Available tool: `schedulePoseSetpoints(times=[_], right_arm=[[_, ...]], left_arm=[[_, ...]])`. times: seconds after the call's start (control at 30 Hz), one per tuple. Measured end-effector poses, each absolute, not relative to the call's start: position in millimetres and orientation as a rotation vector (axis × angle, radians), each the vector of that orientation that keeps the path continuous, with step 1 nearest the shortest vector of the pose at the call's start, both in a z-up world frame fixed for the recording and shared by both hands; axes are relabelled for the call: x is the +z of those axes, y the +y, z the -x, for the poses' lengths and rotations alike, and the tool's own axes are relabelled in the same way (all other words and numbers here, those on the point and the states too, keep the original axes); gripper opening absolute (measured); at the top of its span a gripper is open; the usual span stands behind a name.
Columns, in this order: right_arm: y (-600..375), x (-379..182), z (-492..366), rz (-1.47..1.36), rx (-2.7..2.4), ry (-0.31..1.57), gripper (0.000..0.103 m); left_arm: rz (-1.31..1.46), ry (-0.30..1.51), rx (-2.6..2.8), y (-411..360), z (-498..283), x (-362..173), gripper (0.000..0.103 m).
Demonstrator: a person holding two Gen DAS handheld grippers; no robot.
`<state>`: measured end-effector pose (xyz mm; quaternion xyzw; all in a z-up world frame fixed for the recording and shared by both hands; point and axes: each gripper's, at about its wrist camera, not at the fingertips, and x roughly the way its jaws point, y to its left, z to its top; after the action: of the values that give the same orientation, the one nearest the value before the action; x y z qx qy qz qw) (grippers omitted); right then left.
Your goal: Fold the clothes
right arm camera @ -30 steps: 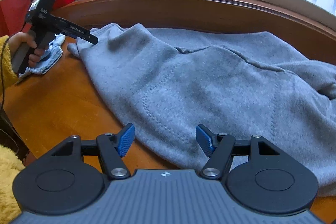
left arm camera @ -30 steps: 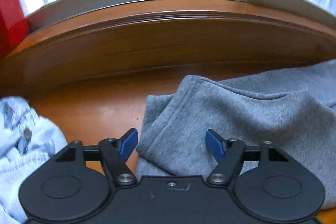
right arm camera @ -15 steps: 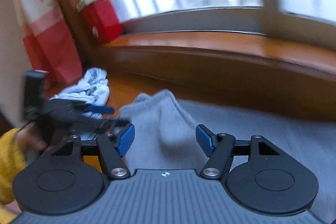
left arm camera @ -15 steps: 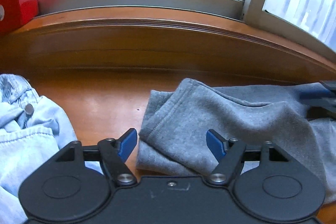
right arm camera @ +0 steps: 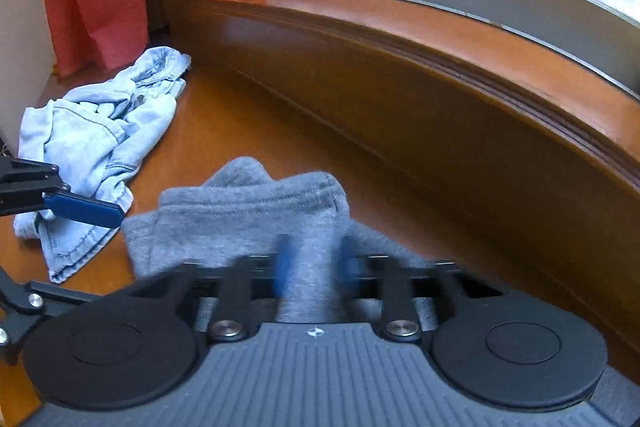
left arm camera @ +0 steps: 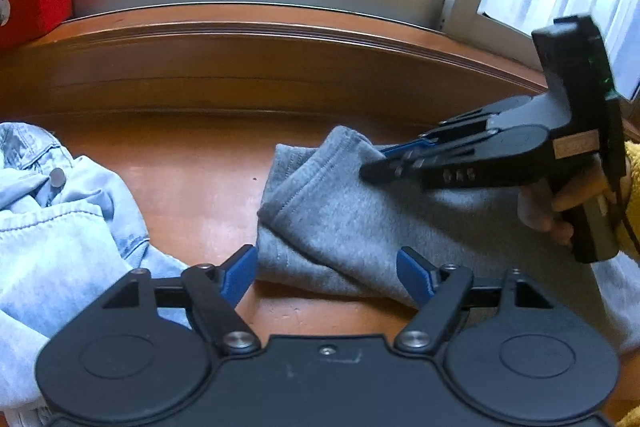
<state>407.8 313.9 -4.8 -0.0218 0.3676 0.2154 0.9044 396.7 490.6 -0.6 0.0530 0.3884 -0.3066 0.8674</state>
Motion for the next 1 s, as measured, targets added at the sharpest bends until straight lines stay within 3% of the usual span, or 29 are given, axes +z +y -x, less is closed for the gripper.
schedulePoseSetpoints(times=[0.23,0.43,0.6,0.73,0.83,0.87,0.93,0.97,1.0], right_arm=[[307,63,-334,-0.034,0.675,0.511,0.005],[301,129,-255,-0.011,0.851,0.341,0.005],[288,176,-204,-0.035,0.963,0.210,0.005],[292,185,-204,-0.119,1.100,0.188,0.005],[304,157,-238,-0.204,1.124,0.285,0.006],[313,143,-252,-0.210,1.120,0.330,0.008],[335,108,-277,-0.183,0.973,0.406,0.024],[345,91,-288,-0.164,0.861,0.436,0.042],[355,75,-298,-0.144,0.748,0.465,0.049]], left_arm=[[-0.207,0.659,-0.652,491,-385,23,0.075],[-0.257,0.399,-0.784,507,-336,81,0.093],[-0.246,0.249,-0.836,517,-281,120,0.096],[-0.275,0.229,-0.770,528,-246,133,0.100],[-0.309,0.307,-0.675,541,-235,124,0.100],[-0.320,0.342,-0.642,545,-233,119,0.100],[-0.344,0.427,-0.569,551,-233,105,0.100],[-0.357,0.465,-0.539,553,-233,98,0.100],[-0.371,0.495,-0.522,553,-233,93,0.100]])
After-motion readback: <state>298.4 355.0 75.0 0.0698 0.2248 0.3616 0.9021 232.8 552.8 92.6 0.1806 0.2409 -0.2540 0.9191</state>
